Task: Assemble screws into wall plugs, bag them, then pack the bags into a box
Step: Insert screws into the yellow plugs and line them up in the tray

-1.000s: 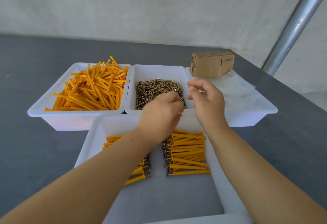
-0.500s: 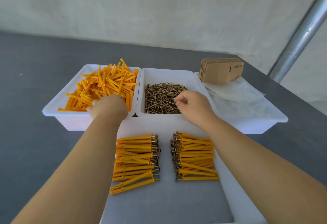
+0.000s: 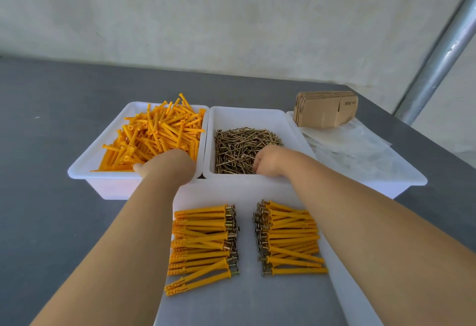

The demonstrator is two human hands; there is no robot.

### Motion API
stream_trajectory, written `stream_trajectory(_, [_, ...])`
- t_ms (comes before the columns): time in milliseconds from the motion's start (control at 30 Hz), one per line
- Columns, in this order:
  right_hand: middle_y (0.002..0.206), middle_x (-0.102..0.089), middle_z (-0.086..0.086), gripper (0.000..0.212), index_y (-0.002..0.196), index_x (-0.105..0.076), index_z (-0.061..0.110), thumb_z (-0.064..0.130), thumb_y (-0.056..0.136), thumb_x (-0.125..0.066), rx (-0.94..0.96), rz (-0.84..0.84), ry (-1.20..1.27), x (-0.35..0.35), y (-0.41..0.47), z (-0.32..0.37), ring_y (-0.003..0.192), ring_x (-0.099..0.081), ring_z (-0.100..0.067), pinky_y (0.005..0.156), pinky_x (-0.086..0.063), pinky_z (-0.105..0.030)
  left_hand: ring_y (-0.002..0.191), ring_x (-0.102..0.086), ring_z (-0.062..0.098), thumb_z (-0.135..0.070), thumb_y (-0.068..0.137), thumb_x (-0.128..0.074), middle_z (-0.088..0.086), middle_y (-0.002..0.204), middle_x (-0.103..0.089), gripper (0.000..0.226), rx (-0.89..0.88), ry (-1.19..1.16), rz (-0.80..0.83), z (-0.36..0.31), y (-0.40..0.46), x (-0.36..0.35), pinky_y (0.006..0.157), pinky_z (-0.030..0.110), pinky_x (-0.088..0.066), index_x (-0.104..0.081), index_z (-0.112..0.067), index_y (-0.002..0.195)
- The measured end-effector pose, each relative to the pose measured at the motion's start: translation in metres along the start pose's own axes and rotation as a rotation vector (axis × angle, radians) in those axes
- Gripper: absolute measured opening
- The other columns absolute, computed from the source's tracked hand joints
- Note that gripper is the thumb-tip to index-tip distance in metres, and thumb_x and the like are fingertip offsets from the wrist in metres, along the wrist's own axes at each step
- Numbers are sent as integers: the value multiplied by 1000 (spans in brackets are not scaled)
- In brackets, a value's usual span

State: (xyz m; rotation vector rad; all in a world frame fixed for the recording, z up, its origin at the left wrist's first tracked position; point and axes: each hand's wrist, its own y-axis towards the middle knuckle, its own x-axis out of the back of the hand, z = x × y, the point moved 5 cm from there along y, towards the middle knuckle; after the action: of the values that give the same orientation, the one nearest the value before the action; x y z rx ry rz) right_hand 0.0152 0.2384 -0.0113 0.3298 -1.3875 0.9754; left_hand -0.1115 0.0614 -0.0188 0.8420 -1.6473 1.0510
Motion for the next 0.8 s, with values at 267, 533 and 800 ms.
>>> stream_trajectory(267, [83, -66, -3, 23, 100, -75, 8, 25, 97, -60, 110, -298, 154, 3, -1, -7, 82, -59, -21, 76, -46, -28, 95, -56, 26, -13, 89, -56, -1, 97, -63, 23, -142, -245, -242, -2, -1, 7, 95, 49, -47, -61, -28, 105])
stream_trajectory(533, [68, -61, -6, 34, 76, -66, 0, 24, 98, -58, 177, -738, 479, 30, -28, -20, 60, -52, -21, 63, -44, -29, 90, -63, 25, -18, 96, -58, 7, 102, -70, 24, -159, -539, -515, 5, -9, 21, 68, 32, -45, -66, -17, 118])
stream_trajectory(800, [77, -75, 7, 19, 106, -58, 26, 14, 93, -65, 239, -764, 1153, 21, -90, -41, 71, -73, -7, 58, -50, -22, 67, -68, -4, -8, 90, -68, -5, 78, -71, 13, -630, -1040, -577, -23, -52, 43, 67, 6, -47, -68, -14, 101])
